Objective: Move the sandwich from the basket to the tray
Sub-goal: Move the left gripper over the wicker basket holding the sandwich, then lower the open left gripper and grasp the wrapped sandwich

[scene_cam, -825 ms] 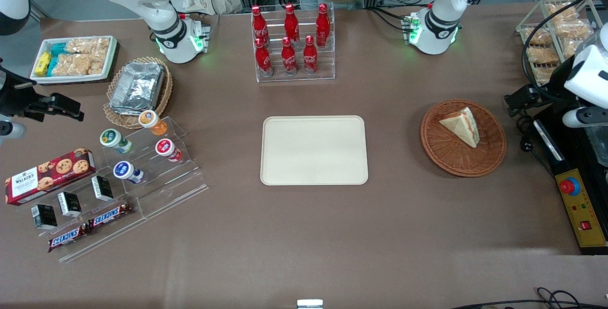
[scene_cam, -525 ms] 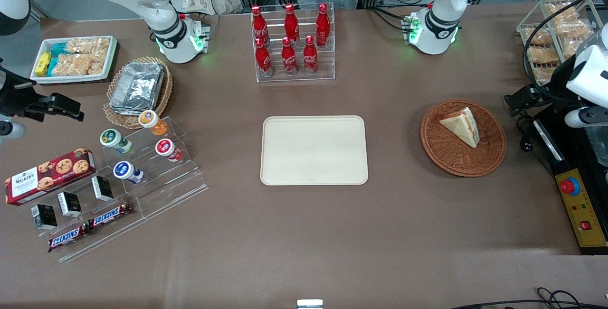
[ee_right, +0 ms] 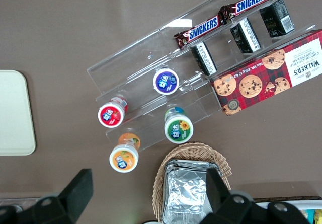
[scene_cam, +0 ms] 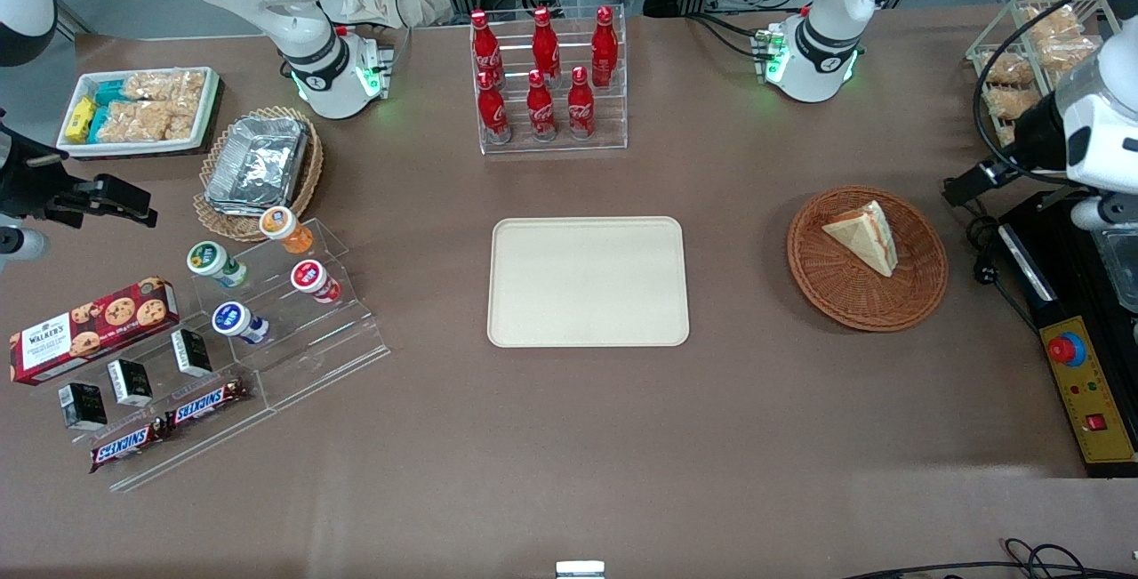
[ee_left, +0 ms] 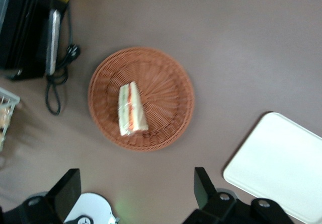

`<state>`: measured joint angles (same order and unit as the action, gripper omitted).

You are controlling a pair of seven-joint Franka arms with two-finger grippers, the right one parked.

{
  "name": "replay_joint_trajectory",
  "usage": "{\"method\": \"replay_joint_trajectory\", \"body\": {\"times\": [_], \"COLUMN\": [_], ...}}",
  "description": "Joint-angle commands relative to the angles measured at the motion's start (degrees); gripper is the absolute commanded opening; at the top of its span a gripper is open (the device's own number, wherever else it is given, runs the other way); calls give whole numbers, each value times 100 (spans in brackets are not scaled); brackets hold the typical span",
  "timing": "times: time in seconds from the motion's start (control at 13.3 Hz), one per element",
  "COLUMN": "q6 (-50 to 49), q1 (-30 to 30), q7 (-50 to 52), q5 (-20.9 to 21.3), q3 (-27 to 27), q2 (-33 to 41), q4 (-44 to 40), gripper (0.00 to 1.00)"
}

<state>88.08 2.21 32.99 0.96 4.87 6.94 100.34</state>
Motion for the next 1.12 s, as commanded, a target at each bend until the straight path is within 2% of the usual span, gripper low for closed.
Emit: {"method": "replay_joint_trajectory", "body": {"times": [0.0,0.22,0.53,0.82,1.05], "q6": [954,1010,1246,2719,3573], "q1": [358,377,385,446,482], "q7": [145,838,972,1069,1296], "q5": [-43,-52,-43,-34,-17], "q3": [23,31,49,49,49], "q2": [1850,2285,2365,2128,1375], "q4": [2369,2937,3271,4438,4748], "gripper": [100,100,100,100,100]}}
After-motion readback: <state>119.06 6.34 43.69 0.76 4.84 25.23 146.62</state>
